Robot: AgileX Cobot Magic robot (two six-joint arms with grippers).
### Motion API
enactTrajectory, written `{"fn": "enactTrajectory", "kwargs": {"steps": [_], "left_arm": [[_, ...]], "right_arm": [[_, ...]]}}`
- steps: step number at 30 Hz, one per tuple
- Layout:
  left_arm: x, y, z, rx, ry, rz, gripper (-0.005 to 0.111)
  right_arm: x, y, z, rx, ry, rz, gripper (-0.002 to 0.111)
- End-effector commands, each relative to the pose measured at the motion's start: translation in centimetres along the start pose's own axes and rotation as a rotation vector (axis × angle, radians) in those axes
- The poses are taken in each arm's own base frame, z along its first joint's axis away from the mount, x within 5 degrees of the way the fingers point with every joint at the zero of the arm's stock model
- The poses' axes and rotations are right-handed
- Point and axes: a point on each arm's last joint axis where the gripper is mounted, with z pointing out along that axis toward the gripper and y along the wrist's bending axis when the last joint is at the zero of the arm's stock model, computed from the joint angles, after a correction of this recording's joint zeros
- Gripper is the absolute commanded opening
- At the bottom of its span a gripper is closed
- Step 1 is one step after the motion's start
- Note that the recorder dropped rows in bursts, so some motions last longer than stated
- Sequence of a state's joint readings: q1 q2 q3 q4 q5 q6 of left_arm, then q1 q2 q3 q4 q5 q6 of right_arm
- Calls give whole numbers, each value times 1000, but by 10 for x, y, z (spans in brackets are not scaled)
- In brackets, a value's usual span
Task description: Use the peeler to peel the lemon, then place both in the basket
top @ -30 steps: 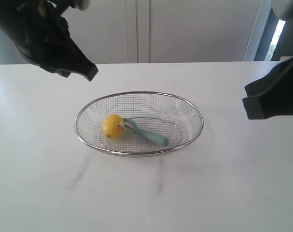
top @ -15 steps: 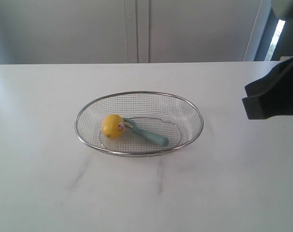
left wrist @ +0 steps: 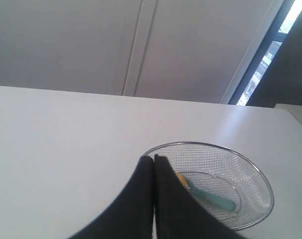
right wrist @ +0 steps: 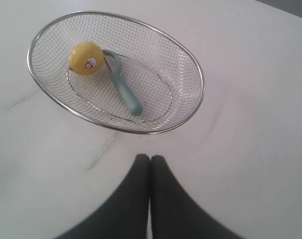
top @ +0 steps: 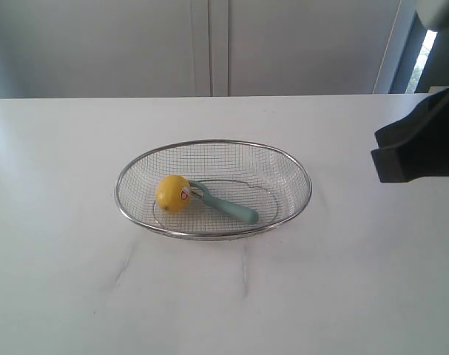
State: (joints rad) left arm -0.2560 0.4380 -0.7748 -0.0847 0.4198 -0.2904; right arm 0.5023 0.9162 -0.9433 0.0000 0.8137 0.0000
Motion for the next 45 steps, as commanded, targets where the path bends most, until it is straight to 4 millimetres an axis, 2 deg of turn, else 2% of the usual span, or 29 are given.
{"fn": "enactTrajectory", "kwargs": {"steps": [1, 9, 13, 15, 20, 29, 36, 38, 40, 42, 43, 45], "left_arm": [[31, 8, -12, -16, -26, -12, 0], [94, 28, -16, -54, -12, 22, 0], [119, 34, -17, -52, -18, 22, 0], [129, 37, -11, -51, 6, 21, 0], [143, 40, -4, -8, 68, 31, 0], [141, 40, -4, -1, 43, 54, 0], [145, 41, 0, 0, 33, 142, 0], [153, 44, 6, 0, 25, 183, 0], [167, 49, 13, -6, 25, 200, 0], [189, 56, 22, -18, 59, 195, 0], [192, 57, 24, -18, 45, 174, 0], [201, 59, 23, -28, 152, 170, 0]], "right_arm": [[2, 0, 0, -3, 1, 7, 0], [2, 0, 0, -3, 1, 7, 0], [2, 0, 0, -3, 1, 7, 0], [2, 0, 0, -3, 1, 7, 0], [1, 0, 0, -3, -9, 7, 0], [1, 0, 0, -3, -9, 7, 0], [1, 0, 0, -3, -9, 7, 0], [1, 0, 0, -3, -9, 7, 0], [1, 0, 0, -3, -9, 7, 0], [1, 0, 0, -3, -9, 7, 0], [1, 0, 0, -3, -9, 7, 0], [1, 0, 0, -3, -7, 7, 0]]}}
